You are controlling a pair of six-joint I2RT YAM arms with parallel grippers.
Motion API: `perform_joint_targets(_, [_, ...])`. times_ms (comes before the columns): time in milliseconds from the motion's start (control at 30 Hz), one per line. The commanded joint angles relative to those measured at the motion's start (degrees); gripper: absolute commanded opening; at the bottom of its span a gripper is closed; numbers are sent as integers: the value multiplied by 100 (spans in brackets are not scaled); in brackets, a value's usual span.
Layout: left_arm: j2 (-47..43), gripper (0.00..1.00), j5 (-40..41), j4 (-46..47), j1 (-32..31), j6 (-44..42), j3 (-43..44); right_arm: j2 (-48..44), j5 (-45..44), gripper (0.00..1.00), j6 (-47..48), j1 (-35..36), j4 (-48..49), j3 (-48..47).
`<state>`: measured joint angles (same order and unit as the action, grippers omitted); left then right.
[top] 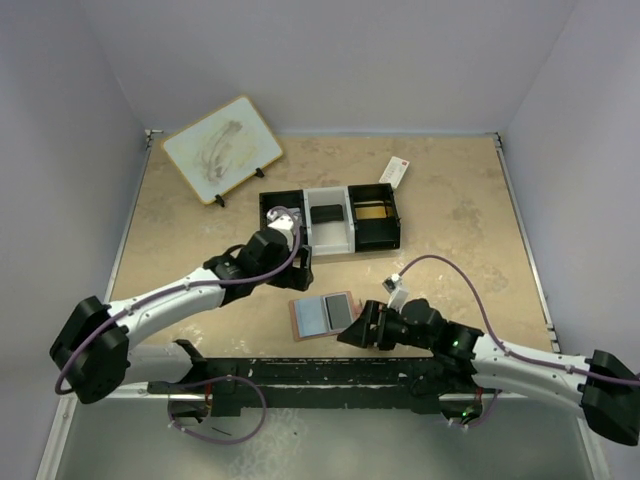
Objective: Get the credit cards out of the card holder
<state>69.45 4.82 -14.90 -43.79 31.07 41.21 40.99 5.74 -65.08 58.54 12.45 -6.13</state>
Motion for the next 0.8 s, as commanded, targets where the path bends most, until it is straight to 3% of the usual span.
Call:
perform_joint_targets(0, [347,86,-164,594,-123,33,28,-459,176,98,-842,13,627,455])
perform_joint_targets(233, [926,85,-426,907,-262,27,54,-89,70,90,-909,9,702,397])
perform_joint_targets(433, [1266,81,-438,982,-337,34,52,1014,-48,82,-1240,0,464,14])
perform_joint_targets(500, [1261,80,-457,1033,-364,58,-18,1432,49,80,-1242,-56,818,4])
perform_joint_targets(767, [1242,77,-685,1250,-376,211,-486,2258,603,70,-1400,-1039,1629,46])
